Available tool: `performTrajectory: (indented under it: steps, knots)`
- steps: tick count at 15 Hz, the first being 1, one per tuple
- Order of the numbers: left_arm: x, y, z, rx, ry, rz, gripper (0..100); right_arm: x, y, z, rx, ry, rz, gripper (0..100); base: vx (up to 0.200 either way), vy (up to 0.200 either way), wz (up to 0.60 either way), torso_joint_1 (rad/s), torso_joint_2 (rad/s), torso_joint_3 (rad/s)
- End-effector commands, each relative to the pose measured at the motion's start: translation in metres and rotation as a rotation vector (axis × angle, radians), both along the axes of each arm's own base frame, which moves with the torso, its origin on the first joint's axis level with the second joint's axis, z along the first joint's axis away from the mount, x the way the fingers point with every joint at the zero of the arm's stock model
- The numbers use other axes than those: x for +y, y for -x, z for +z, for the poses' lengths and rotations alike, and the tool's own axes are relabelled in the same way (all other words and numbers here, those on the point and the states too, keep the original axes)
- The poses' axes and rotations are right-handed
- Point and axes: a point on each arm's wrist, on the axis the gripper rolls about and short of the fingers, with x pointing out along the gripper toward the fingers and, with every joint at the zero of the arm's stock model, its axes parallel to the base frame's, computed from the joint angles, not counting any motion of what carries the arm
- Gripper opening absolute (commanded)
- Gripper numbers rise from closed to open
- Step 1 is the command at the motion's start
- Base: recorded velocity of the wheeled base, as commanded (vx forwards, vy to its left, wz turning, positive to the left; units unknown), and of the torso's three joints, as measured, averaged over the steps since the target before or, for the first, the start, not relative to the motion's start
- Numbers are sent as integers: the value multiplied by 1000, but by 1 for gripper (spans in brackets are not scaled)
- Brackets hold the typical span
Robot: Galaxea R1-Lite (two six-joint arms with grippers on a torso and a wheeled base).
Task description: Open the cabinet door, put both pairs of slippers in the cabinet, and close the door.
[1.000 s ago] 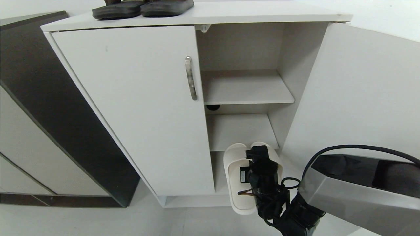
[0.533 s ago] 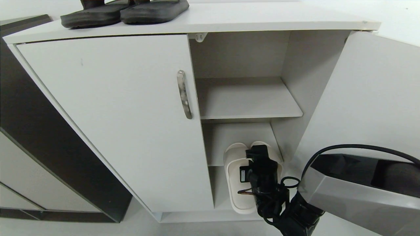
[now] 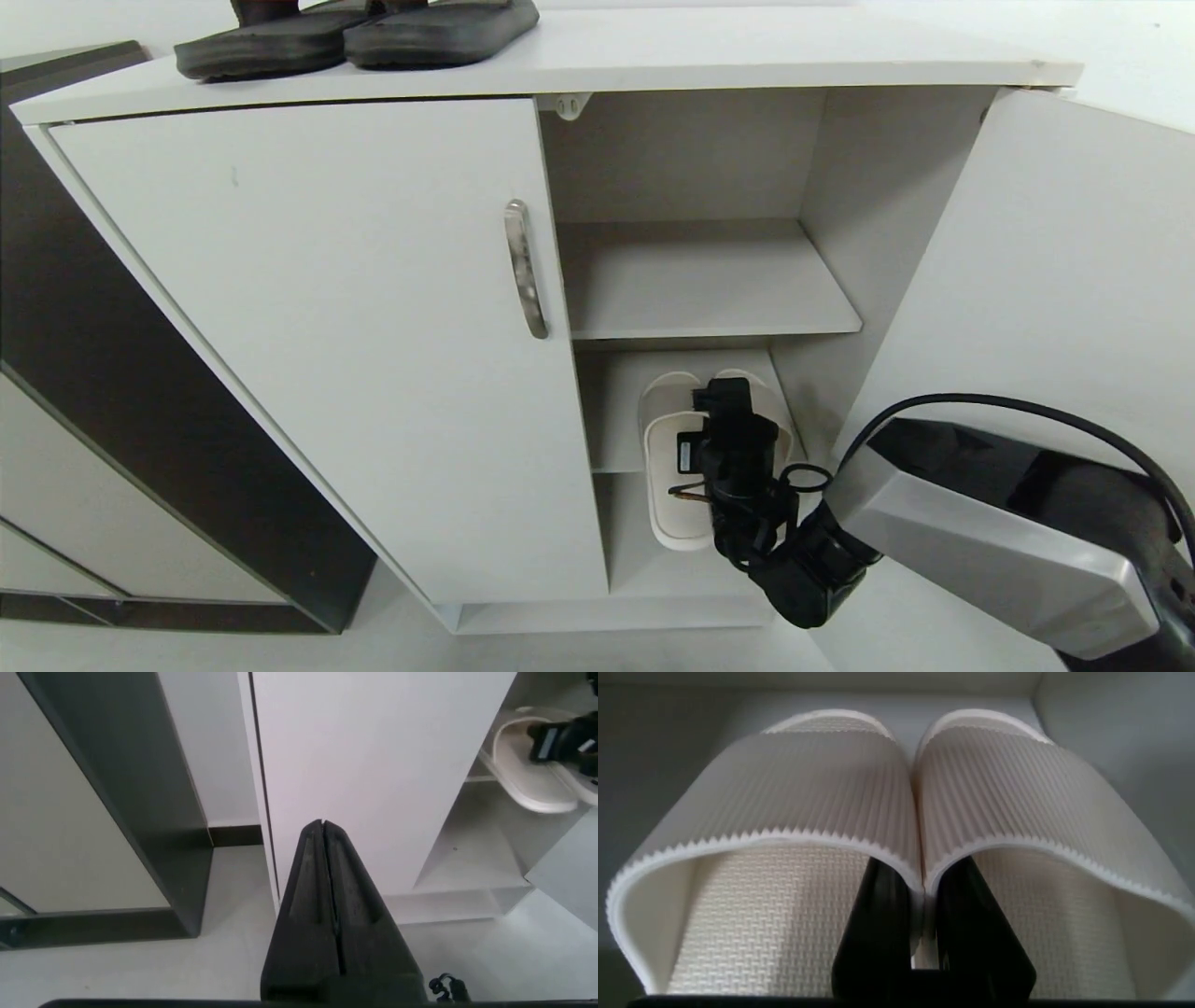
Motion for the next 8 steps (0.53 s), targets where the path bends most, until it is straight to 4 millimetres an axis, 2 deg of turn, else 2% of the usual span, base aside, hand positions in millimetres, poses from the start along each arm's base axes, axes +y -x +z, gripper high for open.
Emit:
performTrajectory:
  steps: [1, 5, 8]
  knots:
    - [0, 0, 0, 1, 1, 1, 0, 5, -16, 0, -6, 1, 6, 0, 0, 0, 0, 0, 0, 0]
    - [0, 0, 0, 1, 1, 1, 0, 4, -42, 17, -27, -15, 11, 0, 0, 0, 0, 0, 0, 0]
    - [0, 0, 0, 1, 1, 1, 0, 3, -54, 22, -30, -18, 5, 0, 0, 0, 0, 0, 0, 0]
